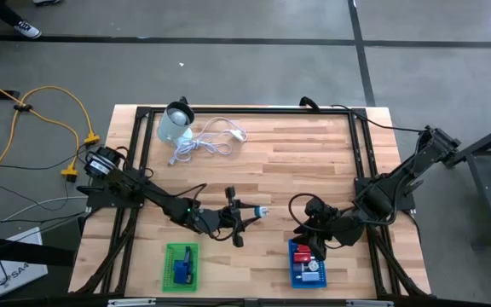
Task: Pick & Place Office items
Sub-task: Put the blue charger adapter into the blue bin
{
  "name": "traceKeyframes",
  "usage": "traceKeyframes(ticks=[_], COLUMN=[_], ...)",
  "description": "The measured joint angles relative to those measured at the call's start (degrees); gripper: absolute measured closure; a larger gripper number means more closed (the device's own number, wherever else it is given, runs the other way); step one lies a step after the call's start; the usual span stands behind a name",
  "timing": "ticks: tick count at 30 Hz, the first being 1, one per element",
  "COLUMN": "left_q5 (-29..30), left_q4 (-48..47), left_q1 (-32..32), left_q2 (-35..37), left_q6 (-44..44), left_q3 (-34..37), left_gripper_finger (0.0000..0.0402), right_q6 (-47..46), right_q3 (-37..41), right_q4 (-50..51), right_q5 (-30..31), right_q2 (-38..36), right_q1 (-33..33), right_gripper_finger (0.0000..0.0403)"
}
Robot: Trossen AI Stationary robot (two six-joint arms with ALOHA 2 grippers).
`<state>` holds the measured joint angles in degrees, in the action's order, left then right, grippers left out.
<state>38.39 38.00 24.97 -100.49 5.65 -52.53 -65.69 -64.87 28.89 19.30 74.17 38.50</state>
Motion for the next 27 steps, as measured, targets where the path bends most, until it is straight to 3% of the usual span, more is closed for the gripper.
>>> traceKeyframes(ticks=[27], left_q5=[0.0], left_q4=[0.2], left_q1=[0.0], left_q2=[-0.4], left_q6=[-1.0], left_q3=[0.0], left_gripper_finger=[0.0268], right_q6=[0.0], right_q3=[0.0], right_q4=[-0.1], right_q5=[0.4], right_q2=[0.0], right_q1=[-0.2], right_gripper_finger=[0.0250])
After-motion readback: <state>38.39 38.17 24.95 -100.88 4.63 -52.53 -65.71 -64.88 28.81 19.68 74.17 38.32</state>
